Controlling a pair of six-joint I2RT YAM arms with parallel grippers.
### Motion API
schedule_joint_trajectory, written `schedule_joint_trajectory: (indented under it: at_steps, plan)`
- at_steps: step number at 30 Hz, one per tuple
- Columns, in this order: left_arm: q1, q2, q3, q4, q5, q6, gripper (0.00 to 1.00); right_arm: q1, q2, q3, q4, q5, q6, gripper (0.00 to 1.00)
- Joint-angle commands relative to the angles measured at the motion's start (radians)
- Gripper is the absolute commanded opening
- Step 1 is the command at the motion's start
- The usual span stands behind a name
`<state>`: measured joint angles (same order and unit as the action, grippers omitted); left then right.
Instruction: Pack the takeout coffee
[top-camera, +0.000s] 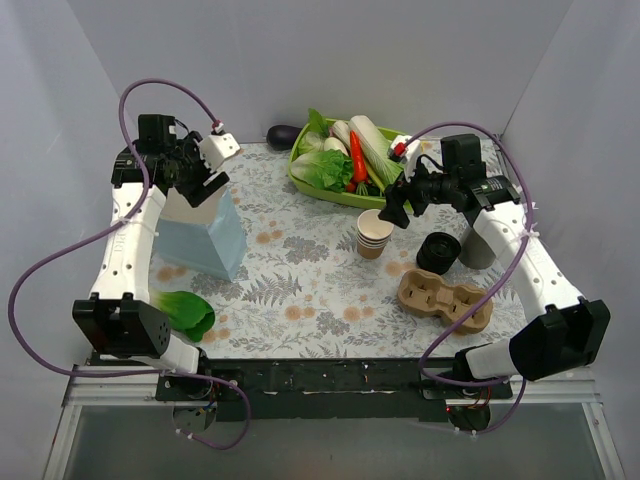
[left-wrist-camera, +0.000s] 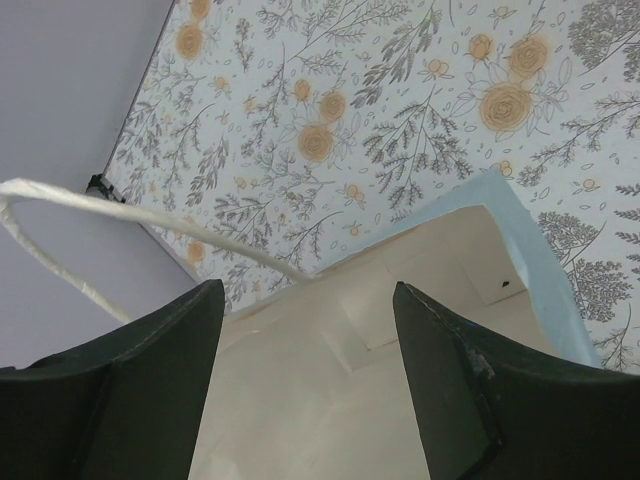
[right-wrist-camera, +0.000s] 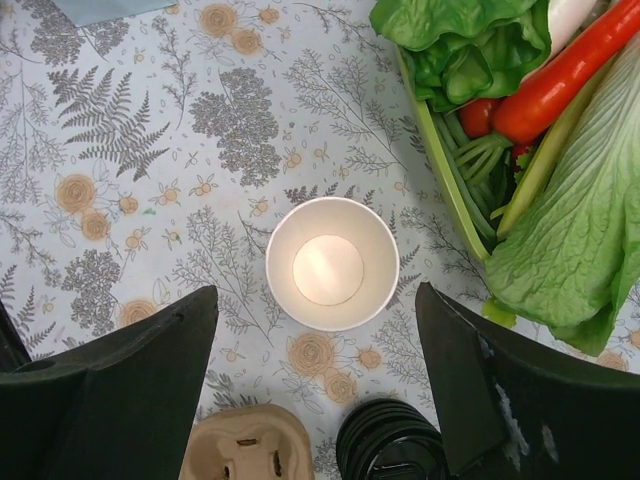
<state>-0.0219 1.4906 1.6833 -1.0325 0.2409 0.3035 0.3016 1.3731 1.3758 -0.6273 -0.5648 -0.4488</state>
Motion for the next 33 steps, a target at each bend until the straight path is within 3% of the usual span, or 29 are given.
schedule_joint_trajectory:
  at_steps: [1, 5, 7, 9, 11, 13, 23, 27, 33]
  plan:
    - [-0.007, -0.013, 0.0, -0.012, 0.093, 0.006, 0.68, 0.005, 0.015, 0.011, 0.008, 0.048, -0.034, 0.87]
    - [-0.007, -0.027, -0.004, 0.0, 0.049, -0.032, 0.73, 0.019, 0.092, 0.046, -0.055, 0.051, -0.128, 0.88]
    - [-0.006, -0.05, 0.0, 0.009, -0.001, -0.052, 0.82, 0.034, 0.122, 0.068, -0.115, 0.036, -0.207, 0.88]
    - [-0.006, -0.069, 0.021, 0.008, -0.041, -0.098, 0.86, 0.056, 0.15, 0.091, -0.15, 0.028, -0.278, 0.83]
    - [-0.006, -0.095, 0.041, -0.009, -0.092, -0.118, 0.89, 0.063, 0.184, 0.111, -0.219, 0.011, -0.399, 0.71]
    - [-0.006, -0.115, 0.068, -0.035, -0.101, -0.145, 0.92, 0.064, 0.211, 0.153, -0.264, -0.006, -0.459, 0.69]
    - [-0.036, -0.142, 0.232, -0.008, -0.035, -0.328, 0.98, 0.083, 0.337, 0.286, -0.572, -0.006, -0.771, 0.63]
    - [-0.039, -0.107, 0.309, -0.008, 0.067, -0.388, 0.98, 0.099, 0.345, 0.258, -0.586, 0.029, -0.83, 0.6]
    - [-0.042, -0.121, 0.265, 0.034, 0.135, -0.437, 0.98, 0.114, 0.351, 0.246, -0.528, 0.06, -0.814, 0.56]
